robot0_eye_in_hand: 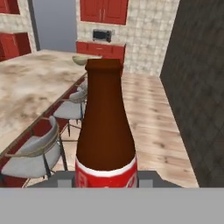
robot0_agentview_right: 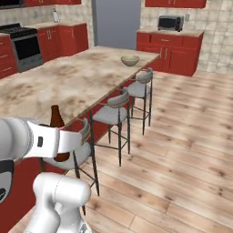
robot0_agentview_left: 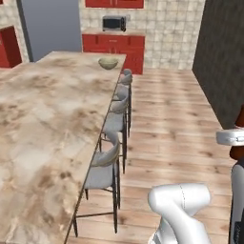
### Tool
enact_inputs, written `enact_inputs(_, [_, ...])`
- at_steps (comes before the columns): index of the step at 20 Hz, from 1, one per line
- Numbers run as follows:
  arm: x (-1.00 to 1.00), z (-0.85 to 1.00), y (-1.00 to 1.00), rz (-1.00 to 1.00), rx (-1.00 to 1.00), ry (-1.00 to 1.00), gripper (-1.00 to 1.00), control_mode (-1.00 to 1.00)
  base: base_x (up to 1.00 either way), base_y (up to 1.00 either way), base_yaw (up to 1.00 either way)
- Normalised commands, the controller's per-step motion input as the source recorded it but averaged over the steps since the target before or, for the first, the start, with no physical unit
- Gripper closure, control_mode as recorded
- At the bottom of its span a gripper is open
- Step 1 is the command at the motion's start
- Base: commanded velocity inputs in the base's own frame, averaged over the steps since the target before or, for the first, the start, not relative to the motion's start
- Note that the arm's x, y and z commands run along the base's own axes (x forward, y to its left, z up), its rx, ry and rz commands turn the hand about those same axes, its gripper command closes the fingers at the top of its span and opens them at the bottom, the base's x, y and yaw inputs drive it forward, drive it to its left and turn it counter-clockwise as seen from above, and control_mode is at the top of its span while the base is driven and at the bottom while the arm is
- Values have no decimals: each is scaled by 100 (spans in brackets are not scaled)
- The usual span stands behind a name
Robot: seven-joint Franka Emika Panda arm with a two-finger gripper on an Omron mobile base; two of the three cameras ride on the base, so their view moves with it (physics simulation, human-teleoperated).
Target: Open the fridge, grab two sodas, and place both sodas inside the bowl with ice on the dining counter.
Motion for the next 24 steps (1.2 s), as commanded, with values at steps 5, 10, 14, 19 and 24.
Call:
enact_inputs(5, [0, 0, 0, 0, 0, 0, 100, 100, 86, -100, -1])
enact_inputs(10, [0, 0, 0, 0, 0, 0, 100, 100, 99, -100, 0])
enact_inputs(14, [0, 0, 0, 0, 0, 0, 100, 100, 100, -97, 1])
enact_inputs(19, [0, 0, 0, 0, 0, 0, 100, 100, 100, -71, 8])
enact_inputs(24, [0, 0, 0, 0, 0, 0, 100, 100, 100, -34, 19])
